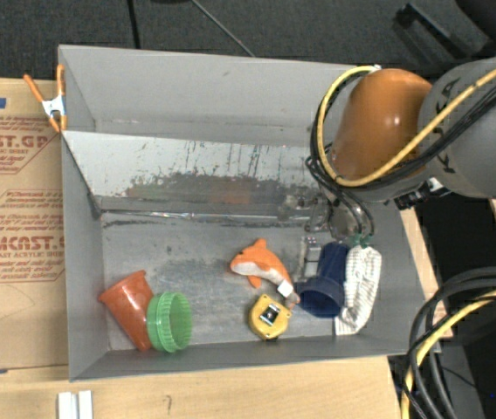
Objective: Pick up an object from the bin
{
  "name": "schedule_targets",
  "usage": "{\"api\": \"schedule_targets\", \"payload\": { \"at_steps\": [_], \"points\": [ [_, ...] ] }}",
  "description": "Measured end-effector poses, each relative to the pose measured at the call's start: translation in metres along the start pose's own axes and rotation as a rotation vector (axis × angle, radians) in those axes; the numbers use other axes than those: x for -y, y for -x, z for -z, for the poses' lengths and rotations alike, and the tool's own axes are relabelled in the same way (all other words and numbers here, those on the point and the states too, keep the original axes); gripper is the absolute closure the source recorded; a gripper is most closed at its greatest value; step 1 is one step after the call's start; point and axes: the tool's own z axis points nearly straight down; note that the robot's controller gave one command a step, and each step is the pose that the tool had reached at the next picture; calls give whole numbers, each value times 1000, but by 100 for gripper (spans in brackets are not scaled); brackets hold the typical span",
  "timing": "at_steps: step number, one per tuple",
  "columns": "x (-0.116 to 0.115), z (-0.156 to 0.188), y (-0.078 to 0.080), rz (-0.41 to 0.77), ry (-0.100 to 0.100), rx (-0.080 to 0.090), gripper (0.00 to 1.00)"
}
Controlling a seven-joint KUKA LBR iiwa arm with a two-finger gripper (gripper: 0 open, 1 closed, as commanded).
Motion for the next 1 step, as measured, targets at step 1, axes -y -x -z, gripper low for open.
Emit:
{"api": "schedule_targets", "payload": {
  "at_steps": [1],
  "points": [
    [0, 5, 2, 0, 0, 8, 0]
  ]
}}
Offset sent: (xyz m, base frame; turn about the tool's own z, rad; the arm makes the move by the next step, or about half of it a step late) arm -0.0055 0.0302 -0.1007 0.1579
